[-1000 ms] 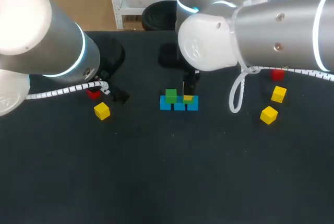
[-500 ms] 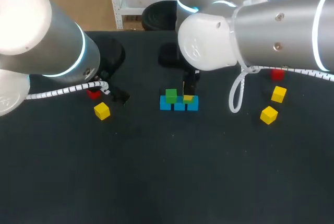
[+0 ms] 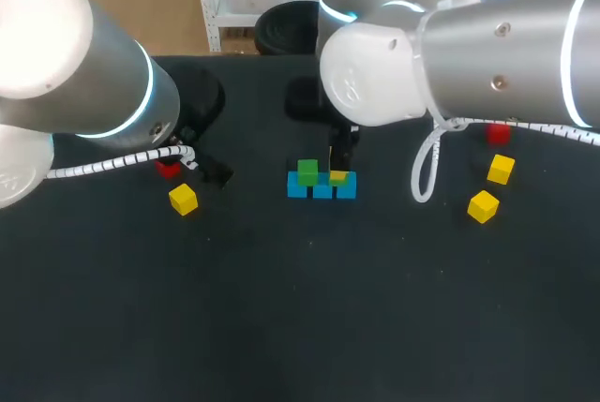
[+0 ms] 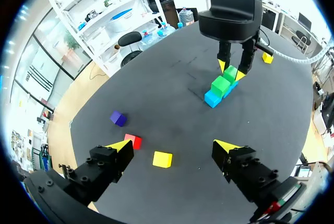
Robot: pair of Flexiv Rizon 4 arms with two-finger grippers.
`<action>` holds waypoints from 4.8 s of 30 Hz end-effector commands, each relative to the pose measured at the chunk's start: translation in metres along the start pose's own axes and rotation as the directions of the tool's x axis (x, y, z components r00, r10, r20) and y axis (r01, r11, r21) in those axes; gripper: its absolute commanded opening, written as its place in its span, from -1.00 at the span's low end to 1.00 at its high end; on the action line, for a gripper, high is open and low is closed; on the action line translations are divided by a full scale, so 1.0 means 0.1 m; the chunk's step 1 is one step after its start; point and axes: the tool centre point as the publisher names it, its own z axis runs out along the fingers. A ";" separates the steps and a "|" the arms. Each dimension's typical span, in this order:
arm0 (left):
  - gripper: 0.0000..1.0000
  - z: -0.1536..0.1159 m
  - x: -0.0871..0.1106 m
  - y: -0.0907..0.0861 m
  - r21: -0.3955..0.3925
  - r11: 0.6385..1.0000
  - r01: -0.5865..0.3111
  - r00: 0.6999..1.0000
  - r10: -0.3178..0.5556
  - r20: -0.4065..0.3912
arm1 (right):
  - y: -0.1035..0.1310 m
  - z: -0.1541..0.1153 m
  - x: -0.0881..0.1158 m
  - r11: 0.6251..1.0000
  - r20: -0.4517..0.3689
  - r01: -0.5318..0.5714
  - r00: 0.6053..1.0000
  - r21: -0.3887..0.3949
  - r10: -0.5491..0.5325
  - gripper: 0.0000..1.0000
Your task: Place the blue cubes, place green cubes on the blue cubes, place the yellow cubes on the green cubes, then place the red cubes on the yellow cubes, and place purple cube on the red cubes.
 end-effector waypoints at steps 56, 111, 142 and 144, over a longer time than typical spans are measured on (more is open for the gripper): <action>1.00 0.00 0.00 0.01 0.002 1.000 -0.001 1.000 0.001 0.002 | 0.00 -0.01 0.00 1.000 0.003 0.008 1.000 0.001 -0.008 -1.00; 1.00 0.00 0.00 0.01 0.002 1.000 -0.001 1.000 0.001 0.002 | 0.03 0.00 0.02 1.000 0.002 0.004 1.000 0.004 -0.004 -1.00; 1.00 0.00 0.00 0.01 0.002 1.000 -0.001 1.000 0.001 0.002 | 0.01 0.03 0.00 1.000 -0.006 0.017 1.000 0.000 -0.017 1.00; 1.00 0.00 0.00 0.01 0.002 1.000 -0.001 1.000 0.001 0.002 | 0.01 0.03 0.00 1.000 -0.011 0.019 1.000 0.002 -0.019 1.00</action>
